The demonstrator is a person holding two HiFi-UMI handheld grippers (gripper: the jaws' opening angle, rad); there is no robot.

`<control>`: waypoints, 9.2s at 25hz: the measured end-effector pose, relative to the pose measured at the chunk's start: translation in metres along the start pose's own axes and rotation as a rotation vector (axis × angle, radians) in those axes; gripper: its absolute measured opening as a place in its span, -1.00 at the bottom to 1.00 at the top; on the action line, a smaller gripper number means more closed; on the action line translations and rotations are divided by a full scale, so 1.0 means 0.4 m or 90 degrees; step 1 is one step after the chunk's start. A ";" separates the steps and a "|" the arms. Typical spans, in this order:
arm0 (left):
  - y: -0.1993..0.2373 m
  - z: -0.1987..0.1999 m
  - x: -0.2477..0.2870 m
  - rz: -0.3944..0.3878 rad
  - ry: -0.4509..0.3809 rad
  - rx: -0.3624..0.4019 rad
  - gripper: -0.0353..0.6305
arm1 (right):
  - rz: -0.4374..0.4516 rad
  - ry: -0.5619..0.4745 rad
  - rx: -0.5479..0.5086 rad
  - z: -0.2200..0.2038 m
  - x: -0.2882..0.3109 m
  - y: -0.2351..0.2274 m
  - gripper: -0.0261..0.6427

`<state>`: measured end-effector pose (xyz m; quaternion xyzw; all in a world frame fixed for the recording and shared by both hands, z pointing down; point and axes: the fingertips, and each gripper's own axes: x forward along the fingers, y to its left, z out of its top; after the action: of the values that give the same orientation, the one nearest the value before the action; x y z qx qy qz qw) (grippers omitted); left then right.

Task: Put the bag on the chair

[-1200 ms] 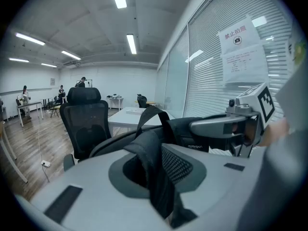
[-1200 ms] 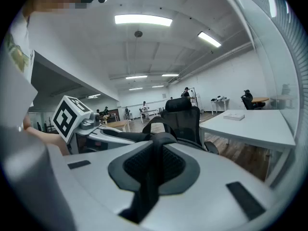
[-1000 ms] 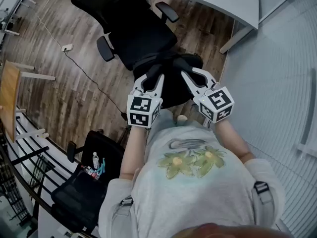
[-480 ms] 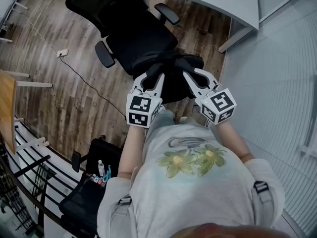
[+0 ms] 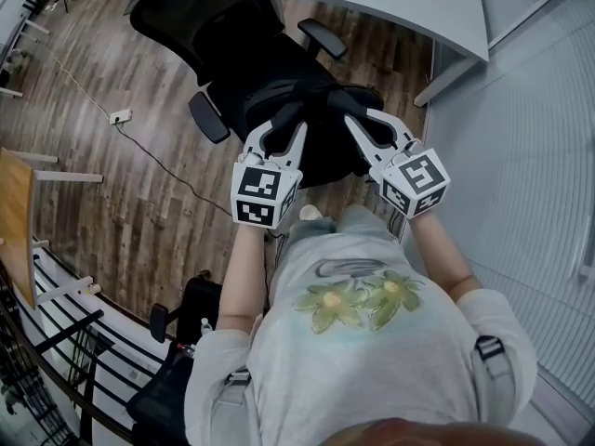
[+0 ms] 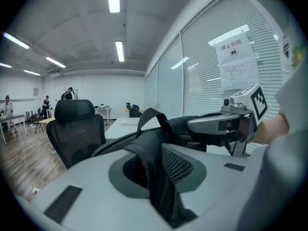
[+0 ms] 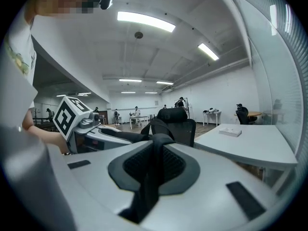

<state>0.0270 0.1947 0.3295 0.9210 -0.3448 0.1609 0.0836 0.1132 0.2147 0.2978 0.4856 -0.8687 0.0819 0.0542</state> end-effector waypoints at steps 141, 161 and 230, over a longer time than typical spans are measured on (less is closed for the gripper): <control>1.047 -0.614 0.826 0.141 0.205 -0.217 -0.71 | -0.034 0.494 0.031 -0.779 1.286 -0.610 -0.73; 1.098 -0.746 0.877 0.126 0.255 -0.161 -0.71 | -0.035 0.526 0.051 -0.915 1.355 -0.615 -0.72; 0.715 -0.347 0.564 0.037 0.131 -0.225 -0.85 | 0.068 0.275 0.082 -0.411 0.931 -0.299 -0.89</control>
<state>-0.0351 -0.1196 0.5512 0.8604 -0.3834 0.1936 0.2743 0.0232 -0.1256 0.5344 0.4125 -0.8544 0.2416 0.2034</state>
